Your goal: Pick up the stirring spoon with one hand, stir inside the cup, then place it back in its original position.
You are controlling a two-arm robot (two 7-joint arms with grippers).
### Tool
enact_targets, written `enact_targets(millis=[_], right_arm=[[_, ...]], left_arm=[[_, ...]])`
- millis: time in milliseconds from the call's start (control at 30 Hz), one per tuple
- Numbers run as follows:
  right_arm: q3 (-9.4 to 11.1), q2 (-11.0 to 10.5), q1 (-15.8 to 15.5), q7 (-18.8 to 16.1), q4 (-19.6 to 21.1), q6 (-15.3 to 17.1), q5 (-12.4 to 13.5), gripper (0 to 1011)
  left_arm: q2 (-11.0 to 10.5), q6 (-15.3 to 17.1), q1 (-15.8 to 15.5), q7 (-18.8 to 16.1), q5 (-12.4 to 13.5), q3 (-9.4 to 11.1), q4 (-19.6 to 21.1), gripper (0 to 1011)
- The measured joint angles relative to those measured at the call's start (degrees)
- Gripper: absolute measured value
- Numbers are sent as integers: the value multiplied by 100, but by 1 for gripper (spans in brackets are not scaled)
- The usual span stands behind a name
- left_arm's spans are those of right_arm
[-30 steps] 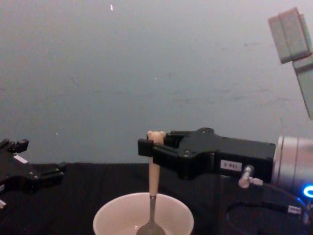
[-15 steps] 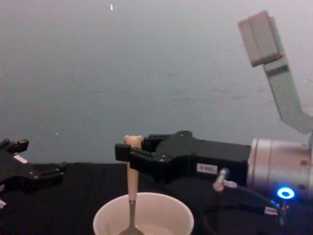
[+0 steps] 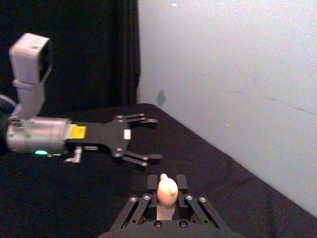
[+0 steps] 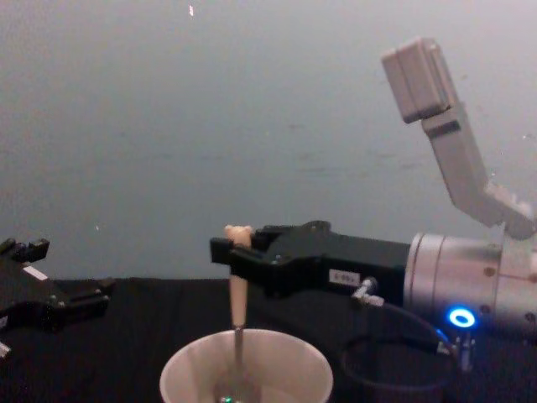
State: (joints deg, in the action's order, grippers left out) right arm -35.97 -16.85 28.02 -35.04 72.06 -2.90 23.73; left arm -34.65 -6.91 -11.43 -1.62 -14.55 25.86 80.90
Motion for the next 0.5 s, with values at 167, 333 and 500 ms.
enact_targets(millis=[167,333,500], right_arm=[[134,-39,-11,59,-19,1,4,217],[277,-151,-153,107,129,54,62,217],[349,-323,-379,97,422,137,133,217]], left_arm=[[0,0,0,0,0,0,0,1002],[0,0,0,0,0,0,0,1001],[0,0,0,0,0,0,0,1001]])
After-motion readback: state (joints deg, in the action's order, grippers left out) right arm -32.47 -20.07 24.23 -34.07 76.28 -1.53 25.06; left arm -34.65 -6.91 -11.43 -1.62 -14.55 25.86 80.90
